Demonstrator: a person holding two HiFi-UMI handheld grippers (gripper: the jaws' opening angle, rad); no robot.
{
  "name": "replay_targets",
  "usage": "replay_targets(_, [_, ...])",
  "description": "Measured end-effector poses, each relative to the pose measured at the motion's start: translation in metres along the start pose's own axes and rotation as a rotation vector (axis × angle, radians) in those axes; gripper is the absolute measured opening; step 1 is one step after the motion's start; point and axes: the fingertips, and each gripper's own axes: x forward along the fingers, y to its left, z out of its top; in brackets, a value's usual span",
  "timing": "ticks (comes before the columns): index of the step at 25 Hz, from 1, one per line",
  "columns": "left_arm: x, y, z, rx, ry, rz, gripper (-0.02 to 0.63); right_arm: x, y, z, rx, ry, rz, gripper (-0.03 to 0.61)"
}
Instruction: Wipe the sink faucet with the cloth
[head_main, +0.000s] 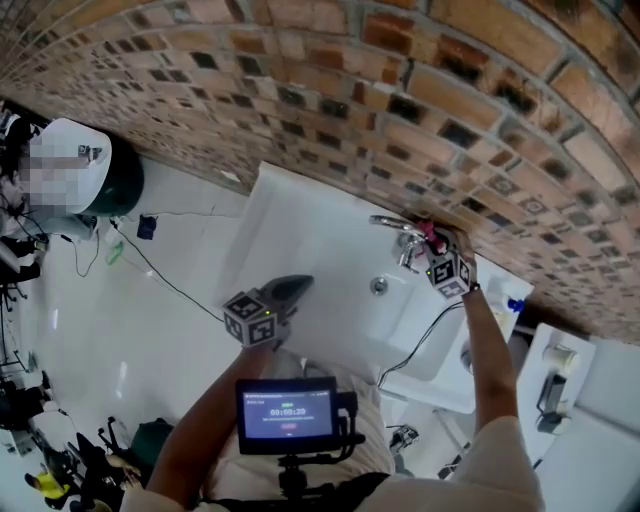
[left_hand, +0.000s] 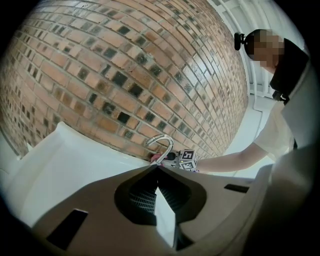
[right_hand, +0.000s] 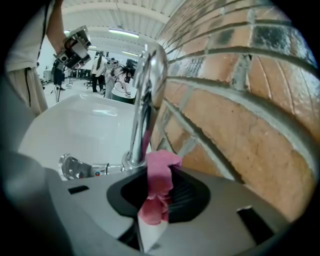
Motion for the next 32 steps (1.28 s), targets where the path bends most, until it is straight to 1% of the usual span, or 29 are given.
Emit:
replay_targets(3, [-0.003, 0.005, -0.004, -0.019, -0.008, 0.009, 0.006, 0.003, -0.001, 0.005, 0.018, -0.029, -0.017, 0.095])
replay_targets(5, [-0.002, 0.005, -0.006, -0.022, -0.007, 0.008, 0.006, 0.004, -0.003, 0.001, 0.053, -0.001, 0.004, 0.089])
replay_targets(7, [0.0, 0.002, -0.008, -0.023, -0.004, 0.006, 0.006, 0.006, 0.007, -0.016, 0.056, 0.064, 0.059, 0.089])
replay_targets(10, [0.001, -0.001, -0.009, -0.025, -0.006, -0.003, 0.006, 0.004, 0.036, -0.041, 0.016, 0.149, 0.129, 0.089])
replay_targets(12, [0.002, -0.002, -0.008, -0.026, -0.008, -0.008, 0.006, -0.005, 0.054, -0.047, 0.021, 0.172, 0.173, 0.089])
replay_targets(14, [0.002, -0.004, -0.008, -0.027, -0.011, -0.015, 0.006, -0.017, 0.073, -0.048, 0.073, 0.164, 0.228, 0.089])
replay_targets(15, [0.001, -0.004, -0.008, -0.026, -0.012, -0.02, 0.006, -0.024, 0.079, -0.046, 0.129, 0.149, 0.24, 0.089])
replay_targets(16, [0.001, -0.005, -0.008, -0.025, -0.012, -0.024, 0.006, -0.031, 0.082, -0.044, 0.204, 0.133, 0.231, 0.089])
replay_targets(17, [0.0, -0.005, -0.008, -0.024, -0.013, -0.027, 0.006, -0.037, 0.082, -0.044, 0.289, 0.122, 0.199, 0.089])
replay_targets(19, [-0.001, -0.004, -0.007, -0.024, -0.013, -0.031, 0.006, -0.048, 0.082, -0.05, 0.429, 0.127, 0.095, 0.089])
replay_targets(21, [-0.003, -0.002, -0.007, -0.028, -0.015, -0.035, 0.006, -0.061, 0.094, -0.05, 0.493, 0.152, -0.001, 0.089])
replay_targets(22, [-0.004, -0.001, -0.007, -0.032, -0.015, -0.036, 0.006, -0.067, 0.103, -0.046, 0.537, 0.153, -0.032, 0.091])
replay_targets(23, [-0.004, 0.0, -0.006, -0.036, -0.015, -0.037, 0.006, -0.071, 0.113, -0.038, 0.609, 0.142, -0.047, 0.091])
replay_targets(26, [-0.006, 0.005, -0.005, -0.044, -0.012, -0.043, 0.006, -0.077, 0.14, 0.002, 0.901, 0.061, -0.043, 0.091])
replay_targets(27, [-0.006, 0.007, -0.006, -0.044, -0.009, -0.048, 0.006, -0.075, 0.146, 0.013, 0.969, 0.033, -0.053, 0.091])
replay_targets(28, [-0.006, 0.008, -0.007, -0.043, -0.003, -0.054, 0.006, -0.07, 0.151, 0.021, 1.015, 0.015, -0.075, 0.091])
replay_targets(30, [-0.007, 0.01, -0.007, -0.041, 0.012, -0.065, 0.006, -0.057, 0.15, 0.035, 1.09, -0.003, -0.154, 0.091])
replay_targets(32, [-0.01, 0.013, -0.006, -0.042, 0.028, -0.072, 0.006, -0.043, 0.136, 0.047, 1.196, -0.008, -0.268, 0.092])
